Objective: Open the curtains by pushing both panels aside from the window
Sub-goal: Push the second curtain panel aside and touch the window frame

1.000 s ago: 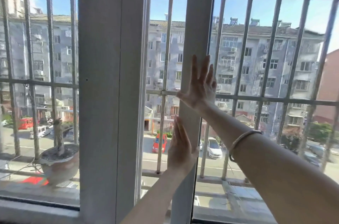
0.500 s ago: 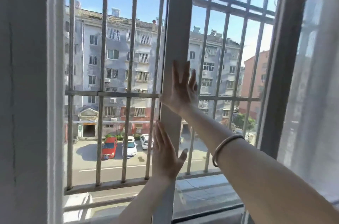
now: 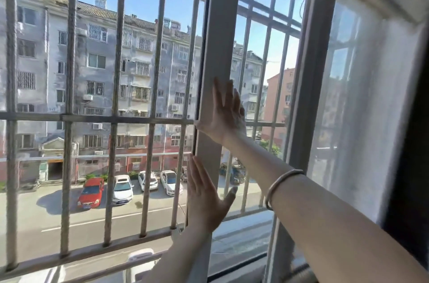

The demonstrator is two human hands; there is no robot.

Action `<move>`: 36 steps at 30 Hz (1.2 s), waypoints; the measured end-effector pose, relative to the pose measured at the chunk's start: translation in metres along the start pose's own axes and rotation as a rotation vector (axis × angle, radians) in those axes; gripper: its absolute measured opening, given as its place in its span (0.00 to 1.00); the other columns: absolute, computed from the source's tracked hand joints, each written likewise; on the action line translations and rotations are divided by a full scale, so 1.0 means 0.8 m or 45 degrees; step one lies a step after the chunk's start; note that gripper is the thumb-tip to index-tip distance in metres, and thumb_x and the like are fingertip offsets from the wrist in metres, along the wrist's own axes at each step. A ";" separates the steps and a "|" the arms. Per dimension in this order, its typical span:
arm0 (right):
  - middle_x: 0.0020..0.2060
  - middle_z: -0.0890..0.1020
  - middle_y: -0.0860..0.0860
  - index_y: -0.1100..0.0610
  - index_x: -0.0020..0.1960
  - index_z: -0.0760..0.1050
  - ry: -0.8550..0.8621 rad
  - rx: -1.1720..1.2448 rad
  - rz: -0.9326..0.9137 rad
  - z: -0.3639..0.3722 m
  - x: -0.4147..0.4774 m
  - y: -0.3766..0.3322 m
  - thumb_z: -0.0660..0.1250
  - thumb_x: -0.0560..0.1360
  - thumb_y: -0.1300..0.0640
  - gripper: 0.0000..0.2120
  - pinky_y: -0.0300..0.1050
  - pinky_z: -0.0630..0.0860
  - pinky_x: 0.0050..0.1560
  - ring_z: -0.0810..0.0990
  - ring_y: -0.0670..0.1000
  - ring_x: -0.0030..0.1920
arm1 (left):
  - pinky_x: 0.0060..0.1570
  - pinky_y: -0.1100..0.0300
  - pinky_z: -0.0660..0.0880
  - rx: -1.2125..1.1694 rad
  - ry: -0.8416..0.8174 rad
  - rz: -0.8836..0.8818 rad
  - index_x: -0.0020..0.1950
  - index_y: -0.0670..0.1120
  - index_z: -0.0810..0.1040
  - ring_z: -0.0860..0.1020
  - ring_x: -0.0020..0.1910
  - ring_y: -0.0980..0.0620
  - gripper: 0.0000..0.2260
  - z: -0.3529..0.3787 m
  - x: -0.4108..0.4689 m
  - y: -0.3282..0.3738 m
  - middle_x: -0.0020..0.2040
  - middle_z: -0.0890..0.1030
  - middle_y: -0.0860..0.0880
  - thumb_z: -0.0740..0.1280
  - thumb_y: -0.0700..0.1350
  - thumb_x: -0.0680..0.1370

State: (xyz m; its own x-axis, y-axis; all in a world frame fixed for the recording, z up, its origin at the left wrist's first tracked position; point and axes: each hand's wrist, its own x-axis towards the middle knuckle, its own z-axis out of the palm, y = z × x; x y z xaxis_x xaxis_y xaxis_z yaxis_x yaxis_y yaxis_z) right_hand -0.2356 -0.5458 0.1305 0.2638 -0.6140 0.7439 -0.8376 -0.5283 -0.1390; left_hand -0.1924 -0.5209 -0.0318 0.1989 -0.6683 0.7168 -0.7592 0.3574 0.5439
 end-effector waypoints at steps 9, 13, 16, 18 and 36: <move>0.74 0.35 0.53 0.45 0.71 0.28 0.013 -0.247 0.079 -0.012 0.003 0.054 0.64 0.69 0.37 0.50 0.53 0.38 0.70 0.34 0.57 0.73 | 0.67 0.60 0.31 -0.062 -0.117 0.035 0.64 0.45 0.23 0.26 0.67 0.49 0.50 0.044 0.015 0.027 0.65 0.23 0.50 0.63 0.63 0.70; 0.74 0.35 0.54 0.47 0.71 0.28 0.023 -0.421 0.054 -0.026 0.007 0.076 0.64 0.68 0.37 0.51 0.53 0.37 0.70 0.33 0.58 0.73 | 0.69 0.57 0.33 -0.129 -0.228 0.050 0.63 0.47 0.20 0.25 0.67 0.49 0.49 0.064 0.022 0.037 0.65 0.22 0.50 0.53 0.72 0.66; 0.73 0.33 0.54 0.48 0.71 0.27 -0.019 -0.508 0.070 -0.034 0.013 0.092 0.65 0.69 0.38 0.52 0.53 0.35 0.70 0.32 0.57 0.73 | 0.71 0.54 0.35 -0.169 -0.295 0.072 0.62 0.48 0.19 0.23 0.67 0.50 0.50 0.083 0.028 0.043 0.65 0.20 0.51 0.41 0.78 0.58; 0.73 0.32 0.54 0.48 0.71 0.28 -0.012 -0.537 0.041 -0.036 0.013 0.100 0.66 0.69 0.41 0.51 0.52 0.34 0.70 0.31 0.57 0.73 | 0.72 0.53 0.36 -0.184 -0.332 0.097 0.62 0.48 0.19 0.23 0.67 0.50 0.50 0.093 0.032 0.045 0.65 0.20 0.51 0.39 0.79 0.58; 0.75 0.38 0.51 0.52 0.74 0.35 -0.098 -1.266 -0.106 -0.051 0.031 0.174 0.52 0.73 0.34 0.41 0.56 0.33 0.71 0.36 0.51 0.74 | 0.61 0.64 0.21 -0.319 -0.490 0.242 0.60 0.51 0.18 0.18 0.63 0.55 0.48 0.165 0.060 0.070 0.63 0.18 0.51 0.41 0.79 0.59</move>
State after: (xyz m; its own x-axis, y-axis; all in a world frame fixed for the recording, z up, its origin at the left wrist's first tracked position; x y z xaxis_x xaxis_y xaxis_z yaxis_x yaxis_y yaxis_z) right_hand -0.3648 -0.6106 0.1567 0.3404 -0.6524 0.6771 -0.8253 0.1378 0.5476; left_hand -0.3074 -0.6193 -0.0244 -0.2078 -0.7517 0.6259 -0.5783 0.6105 0.5411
